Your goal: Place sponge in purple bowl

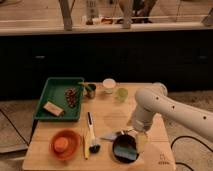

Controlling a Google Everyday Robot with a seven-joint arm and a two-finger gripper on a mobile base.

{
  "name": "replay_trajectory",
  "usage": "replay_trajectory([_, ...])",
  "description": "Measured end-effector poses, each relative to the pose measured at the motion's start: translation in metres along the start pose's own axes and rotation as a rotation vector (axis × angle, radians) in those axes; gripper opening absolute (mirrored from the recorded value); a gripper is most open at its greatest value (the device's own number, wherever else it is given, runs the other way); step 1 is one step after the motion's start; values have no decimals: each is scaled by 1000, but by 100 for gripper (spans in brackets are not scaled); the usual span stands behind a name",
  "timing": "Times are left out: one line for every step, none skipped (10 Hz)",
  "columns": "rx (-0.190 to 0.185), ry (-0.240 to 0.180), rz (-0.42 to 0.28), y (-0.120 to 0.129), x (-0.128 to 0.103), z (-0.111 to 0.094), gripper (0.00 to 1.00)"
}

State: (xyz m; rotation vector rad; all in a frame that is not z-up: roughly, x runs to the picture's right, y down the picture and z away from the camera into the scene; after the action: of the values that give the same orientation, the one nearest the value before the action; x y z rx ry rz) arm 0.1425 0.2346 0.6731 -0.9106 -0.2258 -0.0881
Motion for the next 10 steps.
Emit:
replay_trajectory([0,-2,-1,0,0,-1,80])
replay_trajectory([0,-2,-2,0,1,-1,80])
replay_trajectory([0,-2,-3,-1,1,-2,80])
replay_trajectory([0,-1,-2,-1,1,-2,80])
replay_trajectory([6,19,5,0,2,-2,80])
replay_trajectory([18,40,12,-2,1,-2,80])
replay_trajectory([28,53,12,-4,-2,-3,80])
replay_trajectory([32,51,12,-5,-2,-3,80])
replay_trajectory([32,51,15,-4,-1,-3,80])
replay_trajectory([30,52,14,-4,-1,-3,80])
